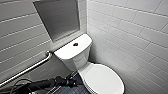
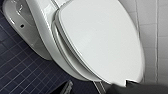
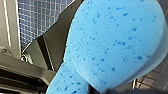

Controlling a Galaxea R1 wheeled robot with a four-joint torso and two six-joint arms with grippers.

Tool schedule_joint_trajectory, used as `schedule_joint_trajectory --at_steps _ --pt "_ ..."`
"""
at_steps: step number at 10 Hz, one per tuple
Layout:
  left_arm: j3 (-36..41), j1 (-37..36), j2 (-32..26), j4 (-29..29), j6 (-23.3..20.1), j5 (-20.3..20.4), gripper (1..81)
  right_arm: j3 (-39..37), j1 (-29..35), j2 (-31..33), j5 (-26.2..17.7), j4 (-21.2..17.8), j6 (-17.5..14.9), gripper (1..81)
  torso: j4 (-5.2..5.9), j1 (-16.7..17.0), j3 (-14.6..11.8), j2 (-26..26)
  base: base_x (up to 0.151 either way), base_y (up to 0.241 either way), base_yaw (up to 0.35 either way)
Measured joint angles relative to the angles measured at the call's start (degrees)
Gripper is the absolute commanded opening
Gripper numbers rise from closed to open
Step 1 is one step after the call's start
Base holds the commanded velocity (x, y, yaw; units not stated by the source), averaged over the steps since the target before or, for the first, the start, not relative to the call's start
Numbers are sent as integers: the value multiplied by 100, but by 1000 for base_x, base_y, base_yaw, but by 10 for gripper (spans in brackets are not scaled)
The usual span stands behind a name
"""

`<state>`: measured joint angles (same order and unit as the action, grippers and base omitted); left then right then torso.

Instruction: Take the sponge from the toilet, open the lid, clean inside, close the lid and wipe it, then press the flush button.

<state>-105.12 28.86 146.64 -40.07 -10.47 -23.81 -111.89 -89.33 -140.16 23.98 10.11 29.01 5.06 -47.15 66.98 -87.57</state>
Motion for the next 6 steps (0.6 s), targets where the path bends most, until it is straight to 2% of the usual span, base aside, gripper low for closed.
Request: schedule_joint_trajectory --at_steps 3,6 --pt "-65 1220 -450 438 -772 -88 811 0 30 2 2 0 1 10 0 0 0 0 0 0 0" --pt "-393 2533 -505 586 -1537 273 811 0 30 9 297 0 1 10 0 0 0 0 0 0 0"
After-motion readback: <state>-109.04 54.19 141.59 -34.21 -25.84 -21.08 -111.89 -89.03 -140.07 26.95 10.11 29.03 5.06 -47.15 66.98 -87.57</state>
